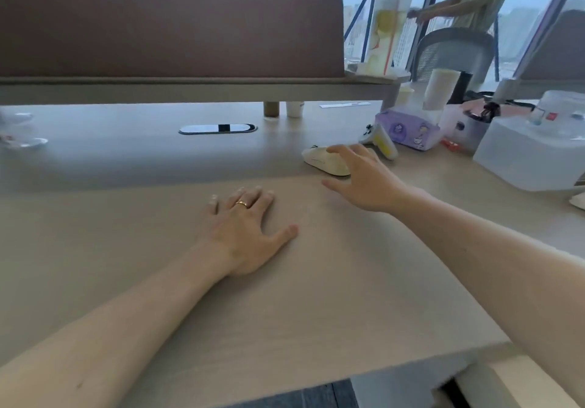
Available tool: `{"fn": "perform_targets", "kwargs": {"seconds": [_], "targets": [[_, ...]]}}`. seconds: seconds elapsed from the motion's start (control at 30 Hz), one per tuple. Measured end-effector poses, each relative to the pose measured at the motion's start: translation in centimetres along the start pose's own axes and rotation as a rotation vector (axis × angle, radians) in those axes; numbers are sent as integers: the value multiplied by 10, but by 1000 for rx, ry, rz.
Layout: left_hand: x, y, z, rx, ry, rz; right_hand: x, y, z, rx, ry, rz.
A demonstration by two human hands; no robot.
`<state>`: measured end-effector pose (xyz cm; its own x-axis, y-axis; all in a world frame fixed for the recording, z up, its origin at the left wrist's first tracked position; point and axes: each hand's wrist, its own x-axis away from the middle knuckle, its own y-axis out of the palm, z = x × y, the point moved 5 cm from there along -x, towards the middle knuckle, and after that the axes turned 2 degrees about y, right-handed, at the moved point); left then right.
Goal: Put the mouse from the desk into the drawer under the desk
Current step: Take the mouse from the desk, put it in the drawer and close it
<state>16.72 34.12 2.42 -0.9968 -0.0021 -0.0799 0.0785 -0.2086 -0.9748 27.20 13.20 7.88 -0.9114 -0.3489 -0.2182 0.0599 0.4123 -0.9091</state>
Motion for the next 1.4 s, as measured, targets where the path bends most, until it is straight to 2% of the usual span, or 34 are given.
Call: {"fn": "perform_targets", "kwargs": {"seconds": [0.1, 0.33, 0.63, 0.87, 1.17, 1.27, 1.4], "targets": [[-1, 1, -1, -13, 10, -1, -25, 12, 1, 10, -39, 51], [-3, 3, -1, -23, 16, -16, -59, 44, 13, -31, -10, 43], [-1, 0, 1, -35, 10, -25, -40, 41, 6, -13, 10, 74], [2, -3, 1, -35, 7, 6, 42, 3, 11, -57, -57, 93], [27, -21, 18, -94, -38, 95, 197, -100, 71, -10, 24, 281], [37, -22, 53, -88, 39, 84, 248, -123, 99, -7, 84, 318], [60, -18, 145, -47, 246, 71, 309, -139, 139, -8, 225, 334]]}}
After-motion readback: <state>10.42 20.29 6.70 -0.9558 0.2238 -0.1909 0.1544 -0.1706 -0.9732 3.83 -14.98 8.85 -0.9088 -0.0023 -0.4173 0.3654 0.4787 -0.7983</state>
